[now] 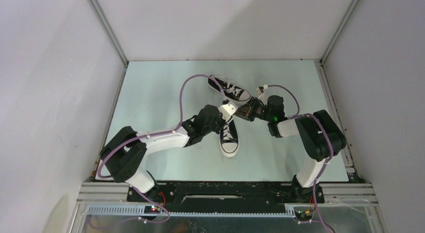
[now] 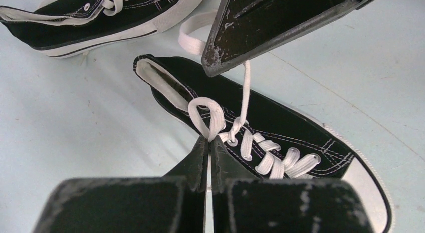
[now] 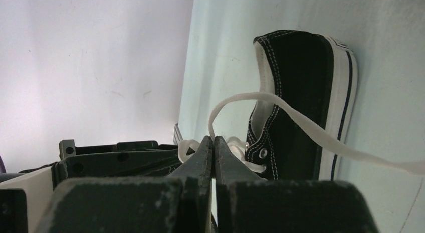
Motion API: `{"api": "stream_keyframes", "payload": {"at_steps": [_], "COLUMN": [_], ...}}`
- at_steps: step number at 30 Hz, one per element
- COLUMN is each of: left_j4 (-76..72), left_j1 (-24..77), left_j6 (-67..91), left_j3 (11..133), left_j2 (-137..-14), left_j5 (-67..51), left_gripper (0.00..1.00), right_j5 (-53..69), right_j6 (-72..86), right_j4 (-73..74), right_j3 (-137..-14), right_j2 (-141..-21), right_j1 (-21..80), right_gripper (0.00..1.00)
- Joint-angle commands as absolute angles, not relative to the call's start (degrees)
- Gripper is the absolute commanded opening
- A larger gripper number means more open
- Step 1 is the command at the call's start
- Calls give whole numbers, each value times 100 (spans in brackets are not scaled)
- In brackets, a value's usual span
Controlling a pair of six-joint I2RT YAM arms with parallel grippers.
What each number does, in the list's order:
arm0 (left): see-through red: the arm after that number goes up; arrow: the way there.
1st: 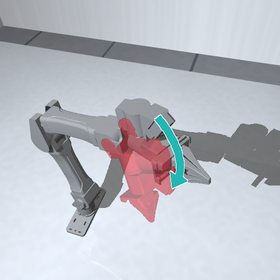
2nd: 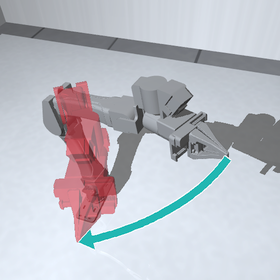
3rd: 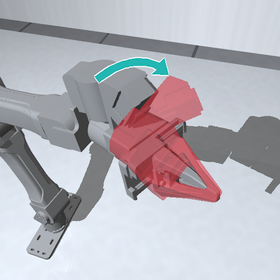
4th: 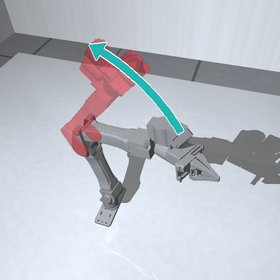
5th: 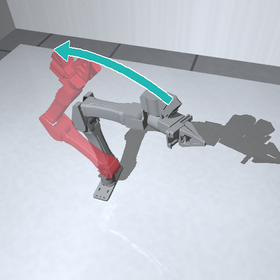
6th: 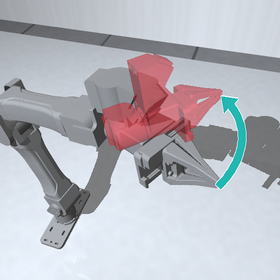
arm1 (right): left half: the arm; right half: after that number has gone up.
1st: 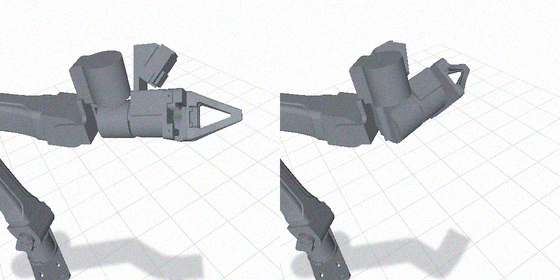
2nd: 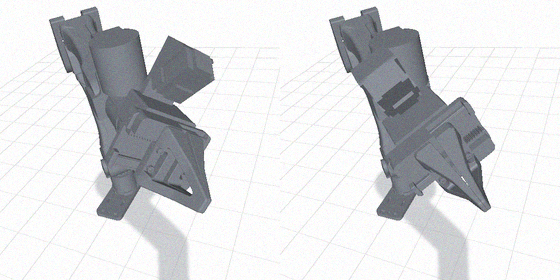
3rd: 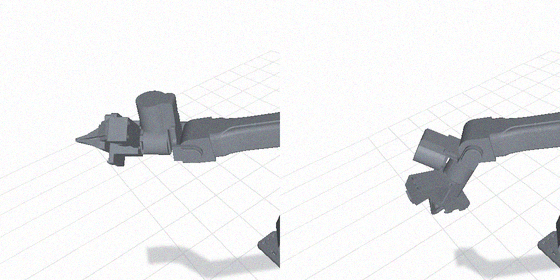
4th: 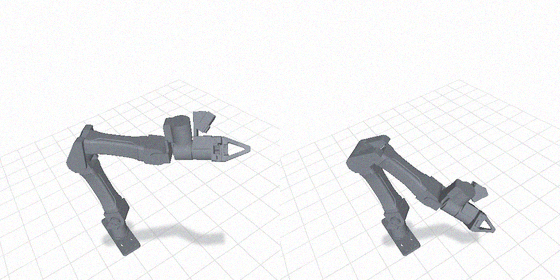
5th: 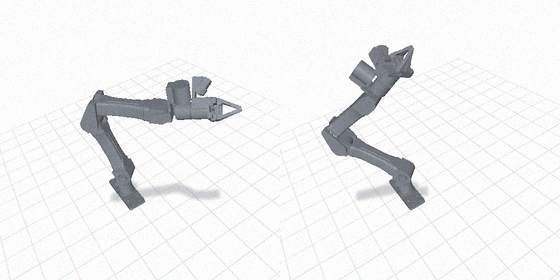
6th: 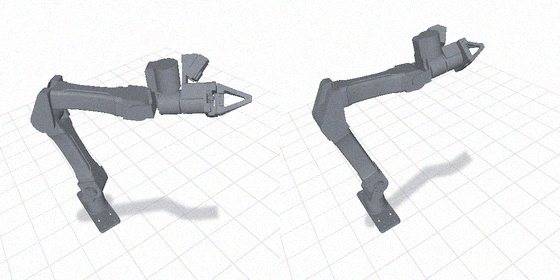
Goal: Tie the shoes
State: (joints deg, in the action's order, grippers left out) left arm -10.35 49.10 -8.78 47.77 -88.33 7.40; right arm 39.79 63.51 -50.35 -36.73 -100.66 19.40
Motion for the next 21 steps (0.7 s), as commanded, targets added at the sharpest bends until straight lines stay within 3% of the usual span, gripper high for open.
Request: {"api": "stream_keyframes", "payload": {"at_steps": [1, 5, 14, 21], "left_j4": [-1322, -1224, -748, -623], "left_j1": [4909, 4859, 4655, 4641], "left_j6": [-1372, -1595, -1097, -1072], "left_j3": [4921, 5079, 5268, 5474], "left_j2": [-8958, -9104, -9220, -9366], "left_j5": [773, 702, 482, 219], "left_gripper": [0, 0, 0, 0], "right_j5": [4387, 4507, 4614, 4572], "right_j6": [6257, 6386, 6603, 6420], "right_j4": [-5828, -6228, -6668, -6356], "right_j3": [-3874, -3893, -4048, -4113], "right_j2": [-10359, -10582, -11004, -10904], "right_j1": [1811, 1810, 1865, 1926], "right_gripper": [0, 11, 15, 34]}}
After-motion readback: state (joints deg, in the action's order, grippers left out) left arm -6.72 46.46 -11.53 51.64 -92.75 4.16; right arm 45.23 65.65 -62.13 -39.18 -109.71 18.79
